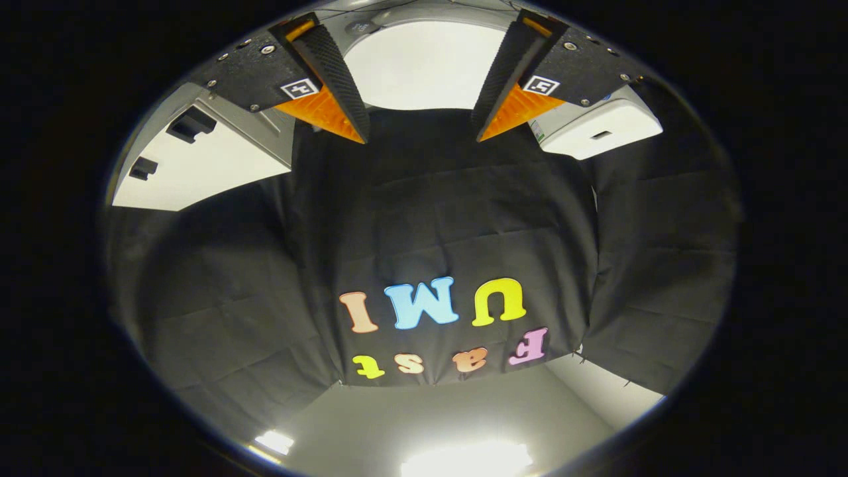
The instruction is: Open the toilet lid.
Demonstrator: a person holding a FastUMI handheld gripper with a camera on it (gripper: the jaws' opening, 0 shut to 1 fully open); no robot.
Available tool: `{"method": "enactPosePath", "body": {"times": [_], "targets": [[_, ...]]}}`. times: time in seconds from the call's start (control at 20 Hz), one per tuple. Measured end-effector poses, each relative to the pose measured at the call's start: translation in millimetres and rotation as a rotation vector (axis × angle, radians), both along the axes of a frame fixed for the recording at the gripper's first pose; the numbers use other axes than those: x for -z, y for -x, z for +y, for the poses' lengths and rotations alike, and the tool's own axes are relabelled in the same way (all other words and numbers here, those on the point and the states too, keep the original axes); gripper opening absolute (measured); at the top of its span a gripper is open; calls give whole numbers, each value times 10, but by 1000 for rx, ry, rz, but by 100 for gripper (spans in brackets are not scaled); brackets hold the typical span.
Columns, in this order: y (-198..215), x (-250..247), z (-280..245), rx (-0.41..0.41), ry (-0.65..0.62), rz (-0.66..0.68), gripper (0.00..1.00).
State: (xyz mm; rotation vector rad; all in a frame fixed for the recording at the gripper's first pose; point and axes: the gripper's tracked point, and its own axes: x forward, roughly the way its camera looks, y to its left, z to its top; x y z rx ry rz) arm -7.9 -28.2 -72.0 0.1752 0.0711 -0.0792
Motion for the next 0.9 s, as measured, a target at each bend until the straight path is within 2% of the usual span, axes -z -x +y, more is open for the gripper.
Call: {"method": "enactPosePath", "body": {"times": [0.3, 0.65, 0.9], "targets": [[94, 549, -174, -22, -167, 113, 95], [255, 1363, -260, 18, -369, 251, 94], [305, 1889, -267, 90, -561, 351, 94]]}}
